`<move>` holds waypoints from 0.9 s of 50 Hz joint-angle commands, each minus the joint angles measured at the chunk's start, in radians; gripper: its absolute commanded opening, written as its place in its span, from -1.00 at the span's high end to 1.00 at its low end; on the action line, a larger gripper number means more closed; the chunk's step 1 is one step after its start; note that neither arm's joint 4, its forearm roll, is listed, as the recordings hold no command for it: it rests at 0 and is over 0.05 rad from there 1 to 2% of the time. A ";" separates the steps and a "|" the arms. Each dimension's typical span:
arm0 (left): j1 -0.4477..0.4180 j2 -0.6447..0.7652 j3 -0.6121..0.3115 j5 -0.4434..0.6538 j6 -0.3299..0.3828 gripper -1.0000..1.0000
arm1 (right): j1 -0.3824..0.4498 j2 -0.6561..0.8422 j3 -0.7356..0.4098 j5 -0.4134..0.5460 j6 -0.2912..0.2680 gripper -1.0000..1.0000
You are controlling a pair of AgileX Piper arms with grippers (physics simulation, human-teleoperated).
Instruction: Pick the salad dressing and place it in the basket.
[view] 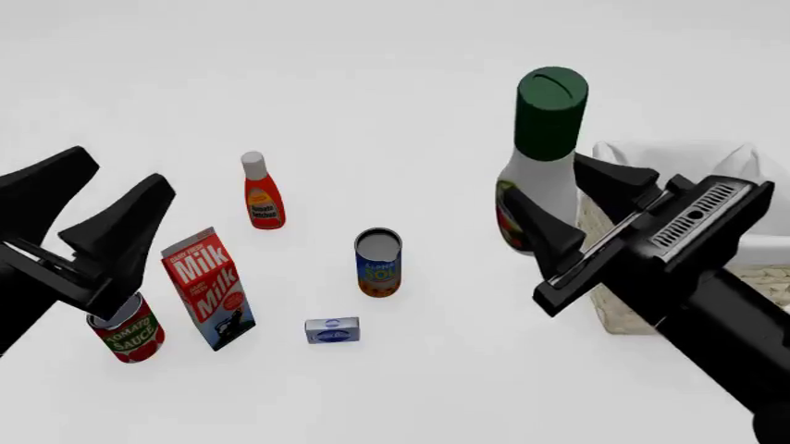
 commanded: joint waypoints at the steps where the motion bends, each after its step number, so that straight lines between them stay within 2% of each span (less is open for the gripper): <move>1: 0.067 -0.073 0.201 -0.115 0.012 -1.00 | -0.016 -0.073 -0.032 0.054 0.010 1.00; 3: 0.084 -0.093 0.236 -0.126 -0.016 -1.00 | -0.022 -0.083 -0.037 0.064 0.010 1.00; 8: 0.119 -0.119 0.306 -0.156 -0.006 -1.00 | -0.038 -0.100 -0.041 0.077 0.005 1.00; 9: 0.133 -0.112 0.313 -0.157 -0.026 -1.00 | -0.044 -0.106 -0.042 0.081 0.006 1.00; 16: 0.192 -0.153 0.395 -0.191 0.005 -1.00 | -0.096 -0.144 -0.054 0.105 0.017 1.00; 20: 0.230 -0.173 0.424 -0.197 -0.004 -1.00 | -0.127 -0.162 -0.061 0.119 0.021 1.00; 31: 0.289 -0.279 0.493 -0.169 -0.010 -1.00 | -0.205 -0.189 -0.082 0.146 0.035 1.00; 35: 0.311 -0.326 0.515 -0.147 -0.004 -1.00 | -0.246 -0.196 -0.097 0.158 0.060 1.00; 38: 0.334 -0.350 0.528 -0.133 -0.046 -1.00 | -0.268 -0.192 -0.104 0.162 0.065 1.00; 45: 0.365 -0.411 0.551 -0.091 -0.043 -1.00 | -0.322 -0.182 -0.115 0.169 0.071 1.00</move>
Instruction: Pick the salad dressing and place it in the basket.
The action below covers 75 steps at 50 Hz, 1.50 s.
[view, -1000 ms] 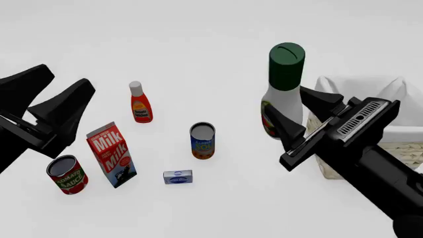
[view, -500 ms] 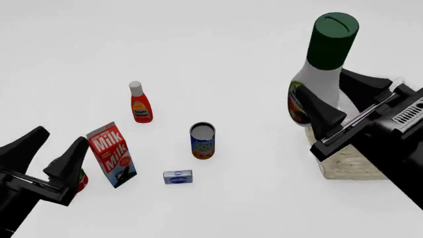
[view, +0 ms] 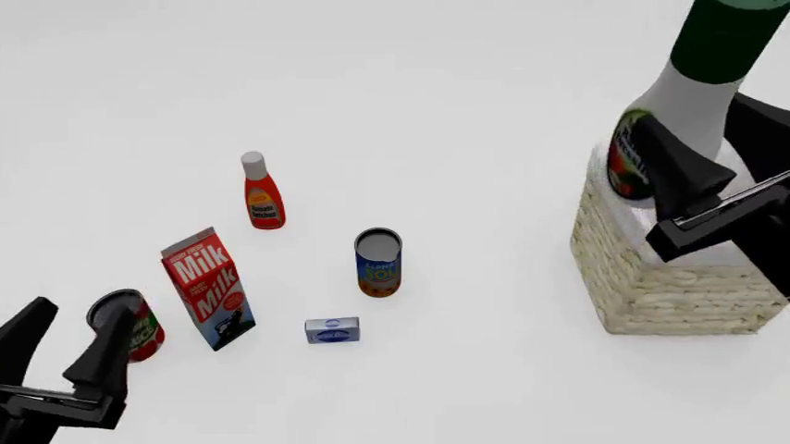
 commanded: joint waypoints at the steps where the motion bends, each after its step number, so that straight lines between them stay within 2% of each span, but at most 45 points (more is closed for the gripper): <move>1: 0.061 -0.094 0.050 0.051 -0.020 -1.00 | -0.090 -0.002 -0.029 0.016 0.032 1.00; 13: 0.093 -0.154 0.050 0.122 0.002 -1.00 | -0.254 0.020 -0.046 0.006 0.069 1.00; 23: 0.111 -0.195 0.051 0.174 -0.021 -1.00 | -0.373 0.056 -0.029 -0.033 0.082 1.00; 27: 0.121 -0.205 0.051 0.182 -0.030 -1.00 | -0.436 0.077 -0.027 -0.046 0.104 1.00; 39: 0.120 -0.232 0.051 0.215 -0.034 -1.00 | -0.550 0.116 -0.032 -0.050 0.092 1.00; 51: 0.116 -0.243 0.051 0.230 -0.038 -1.00 | -0.597 0.211 -0.050 -0.081 0.128 1.00; 65: 0.111 -0.244 0.051 0.236 -0.035 -1.00 | -0.598 0.355 -0.095 -0.110 0.145 1.00; 75: 0.109 -0.244 0.051 0.235 -0.026 -1.00 | -0.593 0.433 -0.125 -0.115 0.132 1.00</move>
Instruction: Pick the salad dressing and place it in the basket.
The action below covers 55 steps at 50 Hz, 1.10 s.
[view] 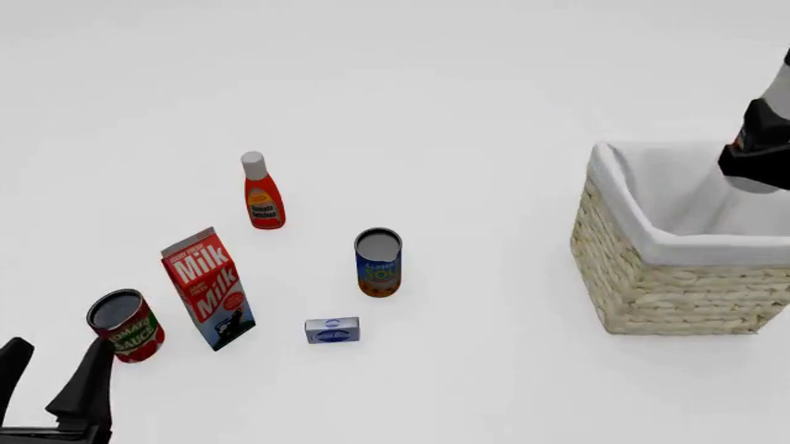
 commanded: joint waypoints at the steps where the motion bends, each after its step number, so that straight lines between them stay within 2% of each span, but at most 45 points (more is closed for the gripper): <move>1: -0.003 -0.002 0.000 0.001 0.005 -1.00 | -0.002 0.092 -0.046 -0.007 0.014 1.00; 23: -0.001 0.001 0.000 -0.007 0.008 -1.00 | -0.015 0.177 -0.087 0.005 0.020 1.00; 55: 0.008 -0.008 0.000 0.014 0.016 -1.00 | -0.028 0.312 -0.074 -0.079 0.016 1.00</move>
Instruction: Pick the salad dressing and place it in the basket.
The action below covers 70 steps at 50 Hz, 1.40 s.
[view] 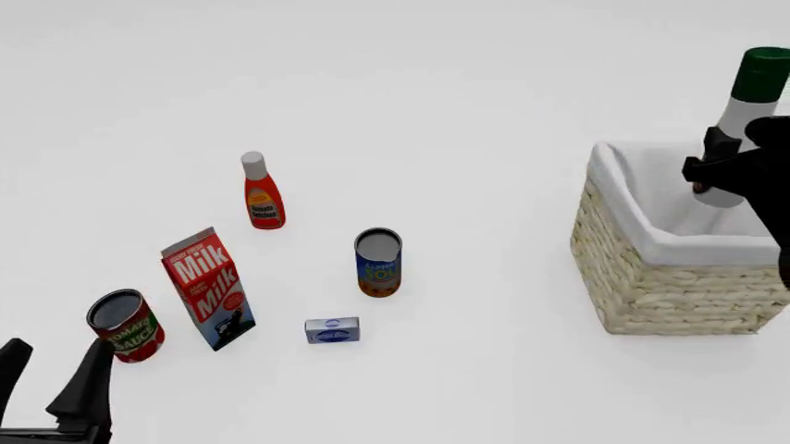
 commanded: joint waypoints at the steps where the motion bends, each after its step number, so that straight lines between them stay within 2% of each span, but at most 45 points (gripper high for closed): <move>1: 0.003 -0.002 0.000 0.005 0.003 -1.00 | -0.006 0.047 -0.004 -0.032 0.016 1.00; 46: 0.011 -0.003 0.000 0.009 -0.001 -1.00 | -0.008 0.125 0.017 -0.085 0.023 1.00; 47: 0.011 -0.003 0.000 0.009 0.000 -1.00 | -0.003 0.124 0.016 -0.082 0.024 -1.00; 70: 0.010 -0.003 0.000 0.007 -0.007 -1.00 | -0.005 0.115 0.013 -0.074 0.021 -1.00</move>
